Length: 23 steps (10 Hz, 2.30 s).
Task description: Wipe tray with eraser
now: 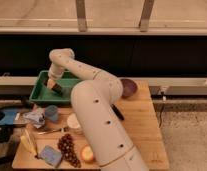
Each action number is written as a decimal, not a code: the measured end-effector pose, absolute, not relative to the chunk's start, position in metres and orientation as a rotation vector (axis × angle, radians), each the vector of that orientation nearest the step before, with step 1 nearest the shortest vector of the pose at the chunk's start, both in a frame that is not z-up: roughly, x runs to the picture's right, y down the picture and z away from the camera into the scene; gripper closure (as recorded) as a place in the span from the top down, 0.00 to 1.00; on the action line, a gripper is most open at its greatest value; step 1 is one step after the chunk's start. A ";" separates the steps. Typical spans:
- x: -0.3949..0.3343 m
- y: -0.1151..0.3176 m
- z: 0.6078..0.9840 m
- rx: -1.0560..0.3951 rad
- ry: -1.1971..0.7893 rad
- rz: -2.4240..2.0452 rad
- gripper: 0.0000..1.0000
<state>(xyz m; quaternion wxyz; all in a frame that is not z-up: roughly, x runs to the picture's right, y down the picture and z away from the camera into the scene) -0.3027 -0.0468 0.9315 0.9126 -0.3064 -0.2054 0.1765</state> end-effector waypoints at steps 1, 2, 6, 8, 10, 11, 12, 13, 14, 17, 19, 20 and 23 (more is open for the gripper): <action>-0.287 -0.044 0.921 -0.620 -0.409 0.379 0.00; -0.268 -0.042 0.913 -0.610 -0.389 0.399 0.00; -0.229 -0.047 0.928 -0.603 -0.344 0.482 0.00; -0.229 -0.057 0.951 -0.599 -0.365 0.519 0.00; -0.231 -0.069 0.966 -0.563 -0.453 0.580 0.00; -0.235 -0.072 0.970 -0.551 -0.491 0.602 0.00; -0.239 -0.073 0.974 -0.548 -0.518 0.617 0.00; -0.245 -0.074 0.978 -0.553 -0.543 0.627 0.00; -0.249 -0.074 0.981 -0.559 -0.558 0.630 0.00; -0.285 -0.074 0.984 -0.600 -0.604 0.578 0.00; -0.305 -0.066 0.974 -0.621 -0.633 0.530 0.00; -0.310 -0.065 0.966 -0.625 -0.644 0.514 0.00; -0.309 -0.063 0.933 -0.608 -0.637 0.471 0.00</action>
